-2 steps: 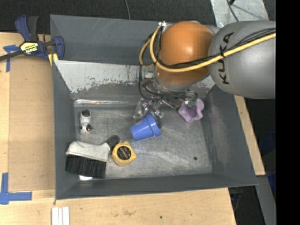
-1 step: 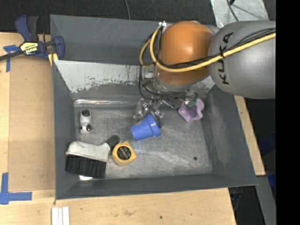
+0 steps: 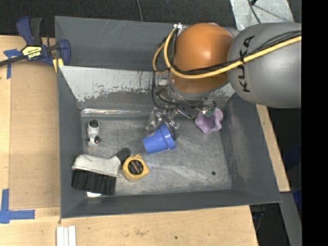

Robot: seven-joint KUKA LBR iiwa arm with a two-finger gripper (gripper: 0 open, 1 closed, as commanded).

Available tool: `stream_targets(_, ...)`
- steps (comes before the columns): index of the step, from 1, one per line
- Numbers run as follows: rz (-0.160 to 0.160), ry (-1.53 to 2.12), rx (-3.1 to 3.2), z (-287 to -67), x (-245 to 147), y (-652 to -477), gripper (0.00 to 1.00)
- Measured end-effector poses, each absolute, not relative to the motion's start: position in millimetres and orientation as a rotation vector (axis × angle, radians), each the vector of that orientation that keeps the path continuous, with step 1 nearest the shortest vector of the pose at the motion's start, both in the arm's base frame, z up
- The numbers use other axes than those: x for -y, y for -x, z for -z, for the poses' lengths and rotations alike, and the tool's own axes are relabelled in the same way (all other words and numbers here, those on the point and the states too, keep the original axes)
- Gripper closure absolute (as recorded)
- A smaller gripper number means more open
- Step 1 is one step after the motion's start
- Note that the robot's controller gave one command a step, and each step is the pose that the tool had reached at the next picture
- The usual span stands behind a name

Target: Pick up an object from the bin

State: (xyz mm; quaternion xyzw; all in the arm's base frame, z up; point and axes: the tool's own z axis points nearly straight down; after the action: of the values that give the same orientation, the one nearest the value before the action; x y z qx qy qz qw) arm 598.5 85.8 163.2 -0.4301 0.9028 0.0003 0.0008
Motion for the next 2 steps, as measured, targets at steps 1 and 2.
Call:
stream_targets(1, -0.001, 1.351, -2.835, -163.2, -85.7, -598.5, 1.00)
stream_targets(2, -0.001, 1.350, -2.836, -163.2, -85.6, -598.5, 1.00)
